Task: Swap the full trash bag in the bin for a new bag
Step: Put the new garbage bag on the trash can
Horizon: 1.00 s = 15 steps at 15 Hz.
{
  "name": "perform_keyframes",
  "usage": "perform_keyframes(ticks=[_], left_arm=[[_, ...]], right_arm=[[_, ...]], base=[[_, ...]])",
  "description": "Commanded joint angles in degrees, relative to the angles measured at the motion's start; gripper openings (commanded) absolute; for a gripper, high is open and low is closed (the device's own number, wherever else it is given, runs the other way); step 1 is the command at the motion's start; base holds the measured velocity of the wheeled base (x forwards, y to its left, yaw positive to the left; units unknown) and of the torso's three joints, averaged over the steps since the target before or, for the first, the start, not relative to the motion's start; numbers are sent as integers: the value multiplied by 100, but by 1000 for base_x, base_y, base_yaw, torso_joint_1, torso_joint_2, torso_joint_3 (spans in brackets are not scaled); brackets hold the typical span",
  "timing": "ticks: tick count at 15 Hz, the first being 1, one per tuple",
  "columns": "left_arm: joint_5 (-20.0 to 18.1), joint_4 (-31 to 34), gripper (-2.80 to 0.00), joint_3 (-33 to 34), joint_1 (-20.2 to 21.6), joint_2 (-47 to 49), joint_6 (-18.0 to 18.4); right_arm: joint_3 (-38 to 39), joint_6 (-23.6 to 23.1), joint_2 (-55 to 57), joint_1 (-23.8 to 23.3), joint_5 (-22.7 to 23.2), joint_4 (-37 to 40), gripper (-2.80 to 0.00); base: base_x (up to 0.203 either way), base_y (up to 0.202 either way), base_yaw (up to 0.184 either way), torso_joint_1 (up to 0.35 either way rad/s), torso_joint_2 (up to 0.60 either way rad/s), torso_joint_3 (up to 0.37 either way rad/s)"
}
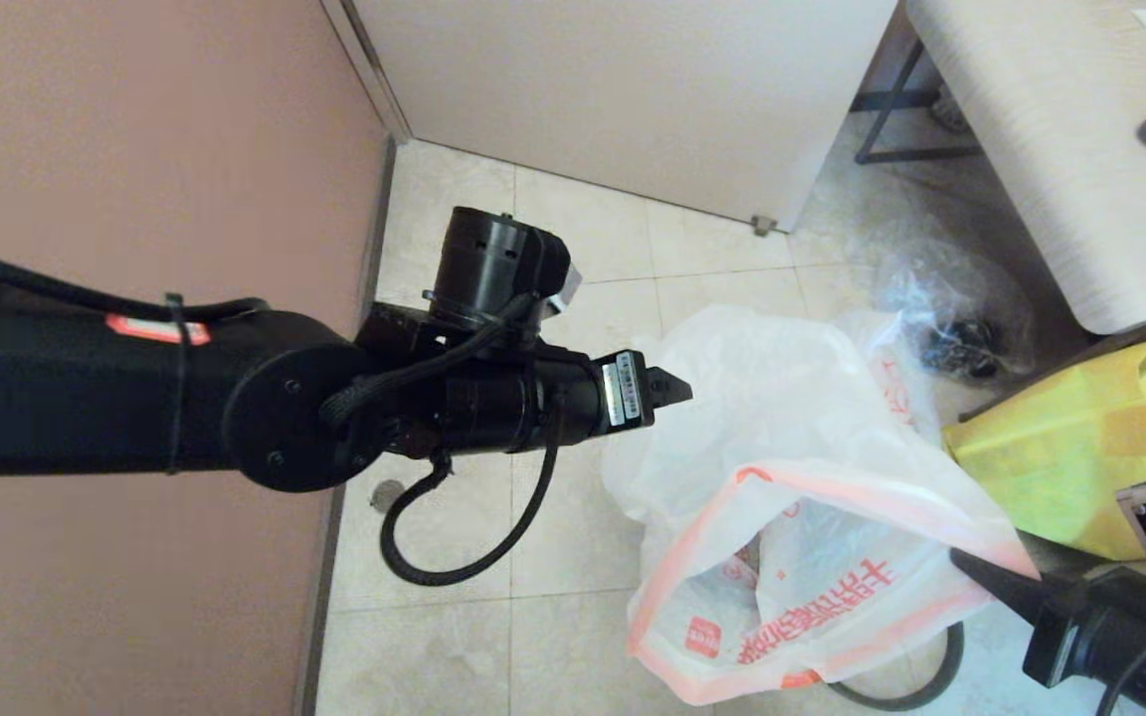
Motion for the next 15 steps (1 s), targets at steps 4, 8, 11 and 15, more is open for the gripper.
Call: perform_keyframes(ticks=[4, 8, 11, 15], left_arm=[[230, -516, -280, -740, 150, 1010, 11], [362, -516, -280, -2365, 363, 1859, 18], [369, -148, -280, -3678, 279, 2708, 165], [505, -170, -280, -3653, -163, 3803, 806]], right_arm=[[-5, 1, -14, 5, 11, -51, -280], [-14, -113, -5, 23, 29, -42, -280], [22, -157, 11, 14, 29, -32, -280], [-5, -236, -14, 31, 38, -42, -280]], base=[[0, 0, 0, 0, 0, 0], [0, 0, 0, 0, 0, 0], [0, 0, 0, 0, 0, 0], [0, 0, 0, 0, 0, 0]])
